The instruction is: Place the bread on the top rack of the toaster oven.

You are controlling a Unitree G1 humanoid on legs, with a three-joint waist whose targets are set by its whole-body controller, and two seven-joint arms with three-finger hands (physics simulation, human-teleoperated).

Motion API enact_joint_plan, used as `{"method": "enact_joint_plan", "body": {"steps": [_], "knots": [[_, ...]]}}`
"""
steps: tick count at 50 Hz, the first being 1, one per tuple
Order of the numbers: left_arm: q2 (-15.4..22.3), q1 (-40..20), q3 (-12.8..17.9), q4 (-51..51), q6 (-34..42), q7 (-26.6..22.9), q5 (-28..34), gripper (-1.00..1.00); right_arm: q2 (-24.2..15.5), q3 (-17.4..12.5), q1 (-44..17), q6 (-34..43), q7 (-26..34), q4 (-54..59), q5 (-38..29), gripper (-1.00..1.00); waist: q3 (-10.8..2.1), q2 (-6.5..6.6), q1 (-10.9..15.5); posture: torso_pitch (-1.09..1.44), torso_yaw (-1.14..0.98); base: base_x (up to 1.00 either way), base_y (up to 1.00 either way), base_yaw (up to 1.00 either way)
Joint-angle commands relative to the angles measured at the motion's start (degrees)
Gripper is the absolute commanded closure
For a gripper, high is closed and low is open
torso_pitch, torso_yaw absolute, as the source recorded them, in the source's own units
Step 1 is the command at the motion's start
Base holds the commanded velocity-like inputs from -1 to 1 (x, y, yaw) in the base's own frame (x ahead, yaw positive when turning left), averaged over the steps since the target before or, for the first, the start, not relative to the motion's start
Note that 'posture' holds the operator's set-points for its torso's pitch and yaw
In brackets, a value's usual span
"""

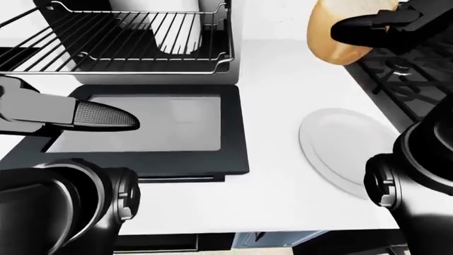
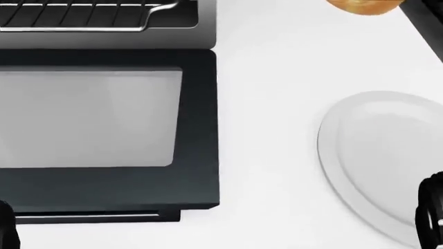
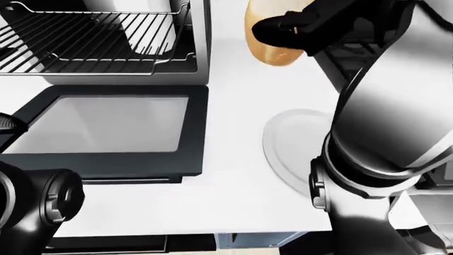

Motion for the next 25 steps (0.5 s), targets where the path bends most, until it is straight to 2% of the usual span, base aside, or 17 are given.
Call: {"method": "enact_joint_plan", "body": {"steps": [1, 14, 25], "knots": [[0.5, -1.4, -0.2, 0.3, 0.2, 0.0, -0.3, -1.00, 0.4, -0.3, -2.8, -1.6, -0.4, 0.4, -0.8, 1.00, -1.52, 0.25, 0.0, 0.00, 0.00, 0.00, 0.00, 0.00], [1.5, -1.0, -0.4, -0.1, 1.2, 0.0, -0.6, -1.00, 6.1, 1.7, -12.2, -2.8, 2.3, 6.0, -3.3, 1.00, -1.09, 0.66, 0.1, 0.00, 0.00, 0.00, 0.00, 0.00], [2.2, 0.2, -0.3, -0.9, 1.8, 0.0, -0.7, -1.00, 10.2, 2.5, -16.8, -3.1, 3.8, 8.3, -5.1, 1.00, -0.61, 0.91, 0.0, 0.00, 0.00, 0.00, 0.00, 0.00]]}}
